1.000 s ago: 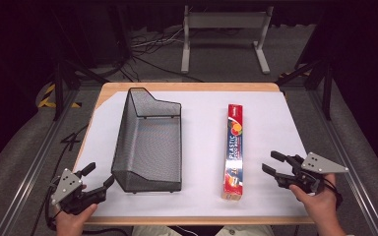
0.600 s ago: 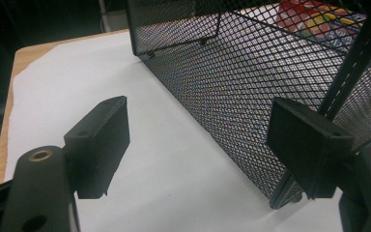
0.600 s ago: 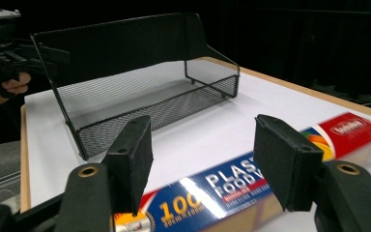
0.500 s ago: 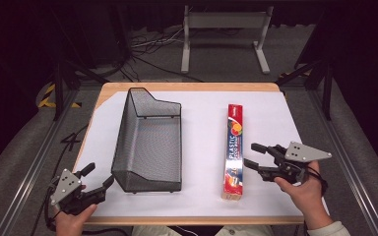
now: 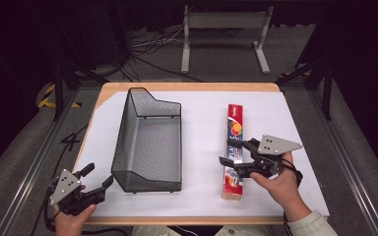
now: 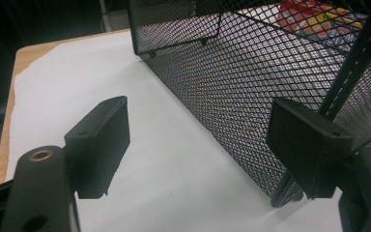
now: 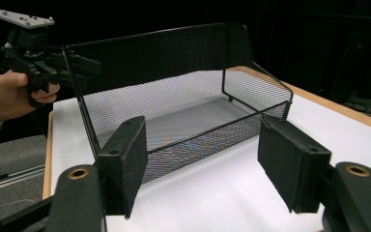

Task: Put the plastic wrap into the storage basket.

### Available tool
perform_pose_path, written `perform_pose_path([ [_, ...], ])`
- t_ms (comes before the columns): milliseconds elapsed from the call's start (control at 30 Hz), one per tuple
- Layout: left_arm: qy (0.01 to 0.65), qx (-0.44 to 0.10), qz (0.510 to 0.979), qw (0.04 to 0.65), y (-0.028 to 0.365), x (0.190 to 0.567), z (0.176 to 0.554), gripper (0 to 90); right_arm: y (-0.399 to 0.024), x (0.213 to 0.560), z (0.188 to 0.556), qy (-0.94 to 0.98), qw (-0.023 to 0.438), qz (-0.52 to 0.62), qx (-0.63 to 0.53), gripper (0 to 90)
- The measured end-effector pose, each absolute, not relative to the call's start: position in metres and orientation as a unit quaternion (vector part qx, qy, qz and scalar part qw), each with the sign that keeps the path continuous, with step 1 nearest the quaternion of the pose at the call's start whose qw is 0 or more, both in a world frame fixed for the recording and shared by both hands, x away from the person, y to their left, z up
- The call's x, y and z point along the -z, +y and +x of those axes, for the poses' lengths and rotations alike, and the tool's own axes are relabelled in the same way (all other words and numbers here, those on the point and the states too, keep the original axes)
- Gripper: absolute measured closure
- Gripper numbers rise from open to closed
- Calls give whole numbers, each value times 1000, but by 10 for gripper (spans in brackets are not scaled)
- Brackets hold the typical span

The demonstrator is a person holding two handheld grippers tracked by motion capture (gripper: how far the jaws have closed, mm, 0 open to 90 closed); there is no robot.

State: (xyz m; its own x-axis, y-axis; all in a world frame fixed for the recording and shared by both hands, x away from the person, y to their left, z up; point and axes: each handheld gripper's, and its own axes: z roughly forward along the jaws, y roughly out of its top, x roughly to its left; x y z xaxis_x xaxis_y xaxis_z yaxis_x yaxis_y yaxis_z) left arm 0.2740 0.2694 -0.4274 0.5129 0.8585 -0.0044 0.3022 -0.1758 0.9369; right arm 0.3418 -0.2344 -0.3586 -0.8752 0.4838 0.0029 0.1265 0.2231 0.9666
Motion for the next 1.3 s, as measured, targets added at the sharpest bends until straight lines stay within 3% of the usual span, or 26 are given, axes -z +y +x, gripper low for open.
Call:
perform_pose_path([
  [167, 408, -282, 713, 495, 270, 427, 274, 243, -223, 362, 342, 779, 124, 204, -580, 374],
  [267, 408, -282, 713, 496, 270, 427, 274, 243, -218, 365, 341, 793, 120, 204, -561, 430],
  [367, 409, -282, 712, 496, 270, 427, 274, 243, -215, 369, 340, 810, 108, 211, -537, 538],
  [467, 409, -283, 712, 495, 270, 427, 274, 244, -213, 372, 337, 825, 104, 219, -510, 740],
  [633, 410, -283, 712, 495, 270, 428, 274, 245, -206, 378, 336, 852, 96, 214, -468, 893],
  [1300, 411, -284, 712, 493, 270, 428, 274, 247, -179, 395, 335, 922, 44, 215, -318, 900],
])
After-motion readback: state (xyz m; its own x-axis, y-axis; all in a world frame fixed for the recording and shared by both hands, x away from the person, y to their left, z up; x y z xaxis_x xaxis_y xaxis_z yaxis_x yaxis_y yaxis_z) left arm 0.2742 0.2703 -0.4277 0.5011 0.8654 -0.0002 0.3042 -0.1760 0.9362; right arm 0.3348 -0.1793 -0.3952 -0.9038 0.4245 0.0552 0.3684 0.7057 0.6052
